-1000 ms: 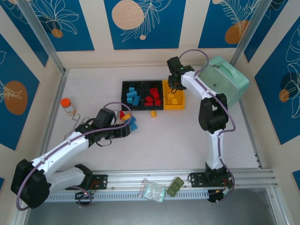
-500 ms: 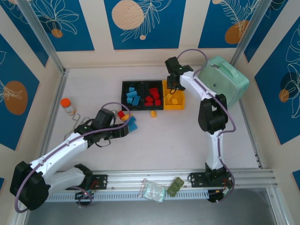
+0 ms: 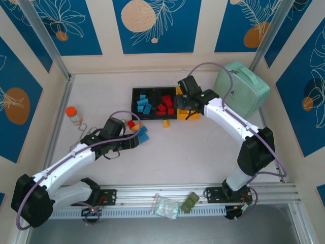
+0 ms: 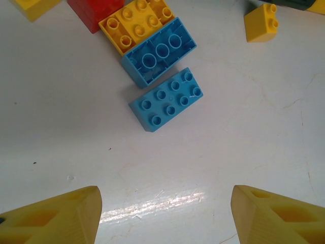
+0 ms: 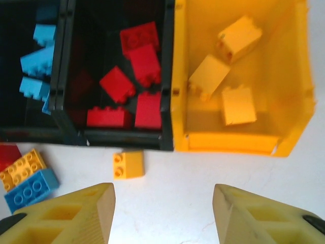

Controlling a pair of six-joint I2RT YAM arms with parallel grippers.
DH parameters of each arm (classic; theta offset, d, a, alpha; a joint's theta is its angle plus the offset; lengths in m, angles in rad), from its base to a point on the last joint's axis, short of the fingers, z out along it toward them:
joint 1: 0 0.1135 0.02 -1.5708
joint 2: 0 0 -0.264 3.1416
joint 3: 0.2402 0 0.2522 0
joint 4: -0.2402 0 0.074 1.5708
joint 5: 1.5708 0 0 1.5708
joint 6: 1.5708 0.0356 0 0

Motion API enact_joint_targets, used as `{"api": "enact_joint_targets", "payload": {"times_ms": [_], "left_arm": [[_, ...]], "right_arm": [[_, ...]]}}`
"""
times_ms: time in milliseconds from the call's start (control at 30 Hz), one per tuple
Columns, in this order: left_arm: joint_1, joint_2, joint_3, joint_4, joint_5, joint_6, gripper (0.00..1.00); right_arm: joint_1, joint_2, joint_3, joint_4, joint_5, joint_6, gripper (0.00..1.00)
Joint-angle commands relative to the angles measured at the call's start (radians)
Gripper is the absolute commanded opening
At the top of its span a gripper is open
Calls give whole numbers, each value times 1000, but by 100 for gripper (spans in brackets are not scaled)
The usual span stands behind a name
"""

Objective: Sort the legos into containers by color
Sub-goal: Pick up the lego from the center of the table.

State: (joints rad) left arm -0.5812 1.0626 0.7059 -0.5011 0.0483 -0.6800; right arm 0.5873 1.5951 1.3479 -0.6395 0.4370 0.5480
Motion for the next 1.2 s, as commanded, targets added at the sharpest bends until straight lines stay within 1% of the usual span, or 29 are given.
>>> {"api": "enact_joint_targets", "payload": {"times_ms": [0, 100, 233, 300, 433, 600, 767, 1167], "left_arm": [[-7, 1, 41, 7, 21, 0, 68], [-8, -3, 47, 4, 40, -12, 68], [-8, -9, 50, 2, 51, -19, 68], [-8, -13, 44, 2, 48, -21, 68], [-8, -18, 31, 3, 51, -26, 68], [-7, -31, 21, 4, 53, -30, 68], [-7, -49, 12, -9, 47, -30, 68], [-8, -43, 2, -7, 45, -35, 68]], "right_arm": [[40, -36, -75, 53, -16, 56, 54], [87, -41, -139, 103, -8, 76, 54], [130, -11, -194, 174, -1, 107, 61], [143, 24, -198, 198, 11, 118, 63], [158, 97, -179, 236, 22, 125, 63], [159, 215, -105, 223, 53, 140, 63], [147, 297, -60, 219, 85, 153, 63], [125, 402, 6, 222, 99, 142, 60]]}}
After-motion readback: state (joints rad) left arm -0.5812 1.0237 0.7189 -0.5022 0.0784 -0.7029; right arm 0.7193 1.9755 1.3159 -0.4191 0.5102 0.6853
